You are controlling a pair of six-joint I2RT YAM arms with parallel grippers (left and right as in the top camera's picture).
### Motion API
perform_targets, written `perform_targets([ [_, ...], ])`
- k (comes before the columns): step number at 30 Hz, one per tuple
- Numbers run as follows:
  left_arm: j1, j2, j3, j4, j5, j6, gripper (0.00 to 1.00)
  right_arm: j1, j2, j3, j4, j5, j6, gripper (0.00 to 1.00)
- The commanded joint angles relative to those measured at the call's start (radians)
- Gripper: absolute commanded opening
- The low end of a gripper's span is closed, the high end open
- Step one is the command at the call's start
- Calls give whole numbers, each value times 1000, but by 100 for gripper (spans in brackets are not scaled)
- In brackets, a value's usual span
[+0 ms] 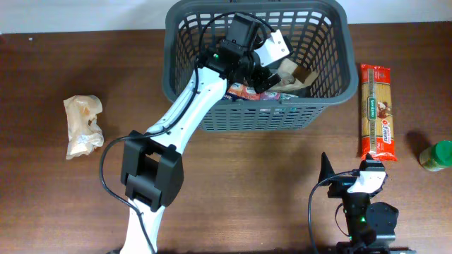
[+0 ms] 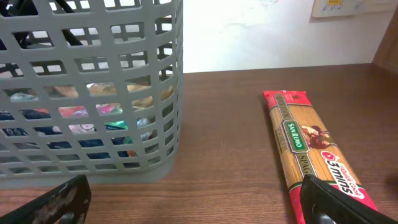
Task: Pack container
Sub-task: 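Lift the pouch and carry it into the basket, then release the pouch in the basket and withdraw the left arm, then lower the left gripper and grasp the crumpled paper bag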
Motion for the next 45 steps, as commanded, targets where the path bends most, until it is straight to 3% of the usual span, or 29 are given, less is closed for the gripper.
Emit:
perform_targets([
  [1, -2, -8, 49, 6, 8, -30, 99, 9, -8, -7, -2, -12, 4, 99],
  [4, 0, -23, 133, 6, -61, -65, 99, 9, -8, -7, -1, -12, 4, 99],
  [7, 12, -37, 252, -17, -221, -146, 99, 9, -8, -7, -1, -12, 4, 99],
  [14, 75, -41, 500, -265, -624, -295, 99, 9, -8, -7, -2, -12, 4, 99],
  [19, 170, -45, 605, -572, -973, -634, 99, 9, -8, -7, -1, -12, 4, 99],
  [20, 225, -48, 615, -693, -956, -729, 99, 9, -8, -7, -1, -12, 4, 99],
  [25, 430, -45, 612, -970, -793, -1030, 99, 9, -8, -7, -2, -12, 4, 99],
  [27, 523, -44, 612, -1037, -790, -1087, 99, 9, -8, -7, -1, -12, 4, 99],
  [30, 631, -44, 610, -1087, -764, -1077, 99, 9, -8, -7, -1, -12, 4, 99],
  [38, 704, -44, 579, -1086, -711, -1018, 99, 9, -8, -7, -1, -12, 4, 99],
  [45, 727, -44, 349, -1028, -711, -974, 99, 9, -8, -7, -2, -12, 4, 99],
])
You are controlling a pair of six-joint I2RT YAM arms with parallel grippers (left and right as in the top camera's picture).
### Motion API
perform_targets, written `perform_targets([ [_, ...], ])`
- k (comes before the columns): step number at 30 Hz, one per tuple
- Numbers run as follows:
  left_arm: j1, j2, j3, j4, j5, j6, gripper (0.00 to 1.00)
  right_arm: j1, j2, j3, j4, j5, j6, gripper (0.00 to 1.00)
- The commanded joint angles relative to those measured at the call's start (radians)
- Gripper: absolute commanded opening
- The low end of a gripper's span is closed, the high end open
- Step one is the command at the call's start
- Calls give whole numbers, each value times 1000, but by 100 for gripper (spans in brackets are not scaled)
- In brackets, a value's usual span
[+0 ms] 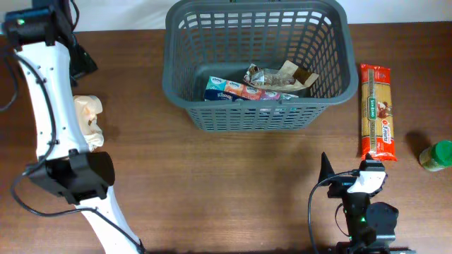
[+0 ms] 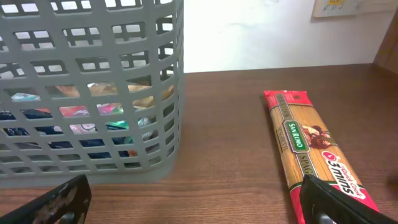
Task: Pack container
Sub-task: 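Lower the left gripper and grasp the crumpled paper bag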
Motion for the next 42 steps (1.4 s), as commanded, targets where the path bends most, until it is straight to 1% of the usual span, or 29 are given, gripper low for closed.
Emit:
perform_targets([
  [1, 15, -15, -161, 58, 11, 61, 99, 9, -8, -7, -2, -10, 3, 99],
  [4, 22, -15, -295, 135, 25, 119, 99, 9, -8, -7, -1, -10, 3, 99],
  [9, 34, -15, -500, 318, 168, 265, 99, 9, -8, -7, -1, -10, 3, 99],
  [12, 43, -15, -615, 409, 167, 301, 99, 9, -7, -7, -2, -10, 3, 99],
  [18, 85, -15, -764, 528, 175, 372, 99, 9, -7, -7, -2, -10, 3, 99],
  [22, 145, -15, -830, 577, 190, 386, 99, 9, -7, -7, -2, -10, 3, 99],
  [24, 171, -15, -842, 611, 249, 420, 99, 9, -8, -7, -2, -10, 3, 99],
  [28, 220, -15, -843, 675, 417, 508, 99, 9, -7, -7, -1, -10, 4, 99],
  [30, 235, -15, -843, 708, 459, 549, 99, 9, -7, -7, -1, -10, 3, 99],
  [34, 253, -15, -843, 737, 463, 602, 99, 9, -8, -7, -1, -10, 3, 99],
  [39, 259, -7, -849, 763, 463, 608, 99, 9, -7, -7, -2, -10, 3, 99],
  [42, 258, 7, -890, 789, 463, 608, 99, 9, -7, -7, -2, -10, 3, 99],
])
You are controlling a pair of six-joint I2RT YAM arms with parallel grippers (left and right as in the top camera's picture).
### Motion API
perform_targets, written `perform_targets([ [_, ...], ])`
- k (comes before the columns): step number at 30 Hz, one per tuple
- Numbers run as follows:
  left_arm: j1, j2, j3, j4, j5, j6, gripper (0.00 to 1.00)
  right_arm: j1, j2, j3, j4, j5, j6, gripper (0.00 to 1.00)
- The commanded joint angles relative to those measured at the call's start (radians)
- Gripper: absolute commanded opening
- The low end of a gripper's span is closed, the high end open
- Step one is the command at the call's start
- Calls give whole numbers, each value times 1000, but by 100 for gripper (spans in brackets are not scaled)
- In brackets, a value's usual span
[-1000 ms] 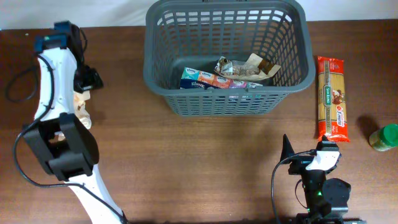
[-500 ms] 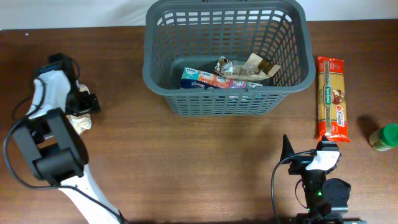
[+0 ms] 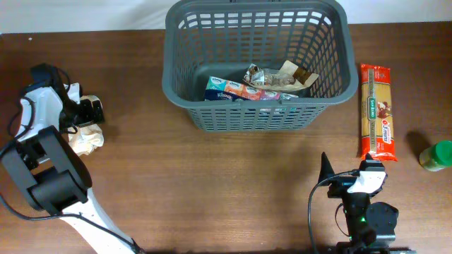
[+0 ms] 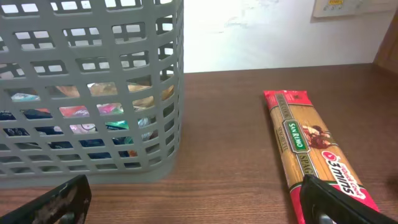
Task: Pack container
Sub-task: 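Lower the left gripper and grasp the crumpled paper bag, then lift the paper bag and carry it over the basket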
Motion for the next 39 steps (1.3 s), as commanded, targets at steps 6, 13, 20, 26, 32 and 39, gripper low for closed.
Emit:
perform_targets([
  [6, 9, 24, -148, 95, 25, 27, 91, 9, -7, -7, -2, -10, 4, 99],
  [13, 8, 24, -160, 118, 27, 27, 2, 9, -7, -7, -2, -10, 4, 99],
  [20, 8, 23, -57, 41, 210, 27, 2, 9, -8, -7, -2, -10, 4, 99],
  [26, -4, 10, 220, -98, 399, 27, 2, 9, -7, -7, -2, -10, 4, 99],
  [32, -30, -16, 567, -193, 611, 27, 2, 9, -7, -7, -1, -10, 4, 99],
  [39, -167, -68, 901, -199, 756, 27, 2, 9, -7, -7, -2, -10, 4, 99],
])
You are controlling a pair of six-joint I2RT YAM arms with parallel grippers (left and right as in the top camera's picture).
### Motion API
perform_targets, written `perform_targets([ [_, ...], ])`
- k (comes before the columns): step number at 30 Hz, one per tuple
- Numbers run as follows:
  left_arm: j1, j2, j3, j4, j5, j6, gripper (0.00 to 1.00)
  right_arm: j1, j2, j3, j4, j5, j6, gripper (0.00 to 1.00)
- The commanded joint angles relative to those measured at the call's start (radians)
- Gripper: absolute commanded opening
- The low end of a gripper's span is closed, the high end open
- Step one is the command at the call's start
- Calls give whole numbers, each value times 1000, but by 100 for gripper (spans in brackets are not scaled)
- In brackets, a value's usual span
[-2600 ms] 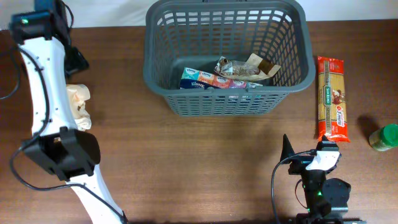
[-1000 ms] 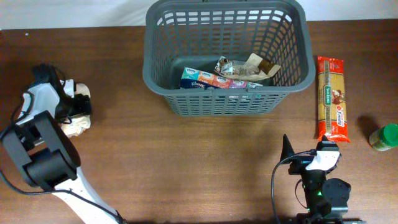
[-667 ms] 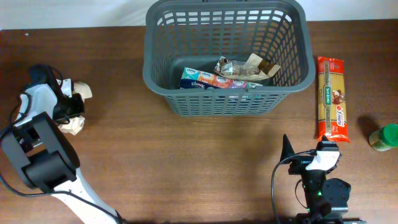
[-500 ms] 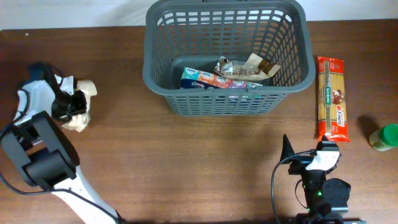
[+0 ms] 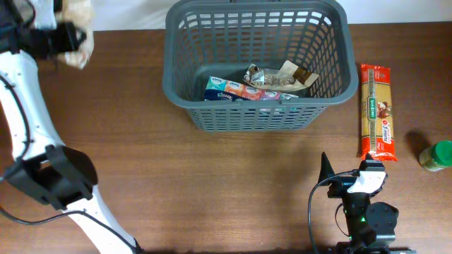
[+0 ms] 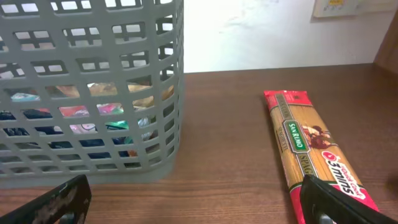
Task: Pack container
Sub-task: 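Lift the paper bag and carry it over the basket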
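Note:
The grey plastic basket (image 5: pixel 258 113) stands at the back middle of the table, its mesh wall (image 6: pixel 93 81) close in the right wrist view. It holds a tissue pack (image 5: pixel 226 90) and crumpled wrappers (image 5: pixel 281 76). At the far back left, my left gripper (image 5: pixel 67 35) is raised off the table and shut on a crumpled tan paper bag (image 5: pixel 79 27). The red spaghetti pack (image 5: pixel 376 111) lies right of the basket and shows too as the spaghetti pack (image 6: pixel 305 143). My right gripper (image 5: pixel 351 171) rests open near the front edge, its gripper (image 6: pixel 193 211) with nothing between the fingers.
A green-lidded jar (image 5: pixel 438 155) stands at the right edge, beyond the spaghetti. The left arm's white links (image 5: pixel 32 120) run down the left side of the brown table (image 5: pixel 212 183). A white wall rises behind the table.
The left gripper was down on the tan bag on the table at the left. Now it is up at the back left corner with the bag in it. The right arm has not moved.
The left gripper was first inside the basket among the wrappers. Then it stood at the far back left, with the tan bag lying on the table. Then it was down at the bag, and now holds it lifted. The right gripper stayed open throughout.

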Motion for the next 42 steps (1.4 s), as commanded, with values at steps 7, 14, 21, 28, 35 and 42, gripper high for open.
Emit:
perform_targets([
  [7, -388, -104, 299, 45, 147, 58, 2, 9, -7, -7, -1, -10, 3, 99],
  [14, -687, -89, 299, 101, -8, 183, 2, 9, -7, -7, -2, -10, 3, 99],
  [21, -891, -24, 296, 76, -244, 258, 2, 9, -7, -7, -2, -10, 3, 99],
  [28, -930, 94, 294, 14, -309, 258, 2, 9, -8, -7, -2, -10, 3, 99],
  [35, -909, 190, 293, -63, -468, 262, 2, 9, -7, -7, -1, -10, 3, 99],
  [42, -831, 237, 291, -136, -512, 288, 2, 9, -7, -7, -2, -10, 3, 99],
])
